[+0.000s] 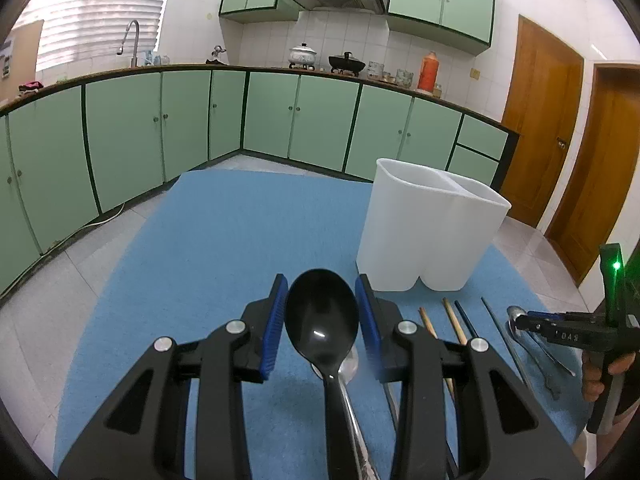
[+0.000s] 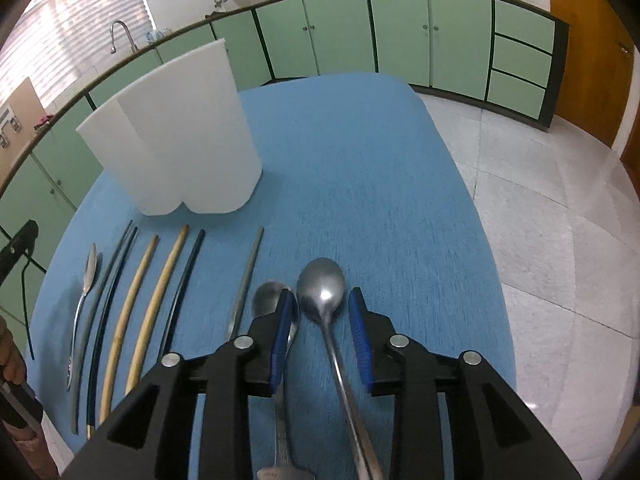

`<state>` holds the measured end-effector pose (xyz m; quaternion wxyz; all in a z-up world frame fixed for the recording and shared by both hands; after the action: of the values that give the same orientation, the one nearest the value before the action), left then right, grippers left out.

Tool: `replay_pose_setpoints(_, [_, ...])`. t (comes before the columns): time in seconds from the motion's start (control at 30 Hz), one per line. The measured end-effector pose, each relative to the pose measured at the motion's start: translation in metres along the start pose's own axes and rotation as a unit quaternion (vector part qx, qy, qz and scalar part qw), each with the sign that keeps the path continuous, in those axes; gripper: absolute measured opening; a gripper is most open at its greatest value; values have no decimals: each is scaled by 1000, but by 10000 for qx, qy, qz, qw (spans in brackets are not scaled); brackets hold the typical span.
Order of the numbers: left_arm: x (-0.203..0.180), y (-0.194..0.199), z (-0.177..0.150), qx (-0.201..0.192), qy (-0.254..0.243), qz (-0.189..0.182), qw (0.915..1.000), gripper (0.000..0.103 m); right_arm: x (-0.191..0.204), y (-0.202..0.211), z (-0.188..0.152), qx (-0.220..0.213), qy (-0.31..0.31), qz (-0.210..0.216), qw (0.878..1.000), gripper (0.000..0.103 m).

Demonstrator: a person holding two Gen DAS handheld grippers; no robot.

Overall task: Organize utensils
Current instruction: 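Lift the black spoon with the left tool while the right tool lifts the steel spoon, then carry both spoons to the white holder and drop them in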

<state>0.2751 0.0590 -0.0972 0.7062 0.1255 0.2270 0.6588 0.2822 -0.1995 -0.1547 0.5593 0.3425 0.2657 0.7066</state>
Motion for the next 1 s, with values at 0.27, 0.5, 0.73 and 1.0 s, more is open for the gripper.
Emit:
replay_pose_setpoints(0.27, [-3,-4,-1,20,-4,-28,10000,34,8,-5,4,110,297,-103,9994,30])
replay_pose_setpoints(0.5, [-2,-3,-1,26,13,-23,10000,34,-12,4,4,-25,-74,-198,9998,26])
replay_pose_setpoints(0.73, [-8,-4,-2,35,-37,-61,10000,34,-23,5,0,44,-62,-291,9995,27])
replay_pose_setpoints(1.0, [-10,-2,-3,30,-44,-69,10000,34,-15,4,-1,97,326,-625,9975,27])
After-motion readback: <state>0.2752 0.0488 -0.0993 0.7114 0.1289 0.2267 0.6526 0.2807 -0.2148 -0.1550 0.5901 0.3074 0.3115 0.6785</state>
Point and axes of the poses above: each gripper's, at about its wrist camera, not at the fingertips, and y roughly against the way its jaws point, x to its left, z to its top, the point moved 9 cm from there along -y, roughly the way its jaws point, and after that the axes turned 3 degrees about -x, right-handed, at the moved point
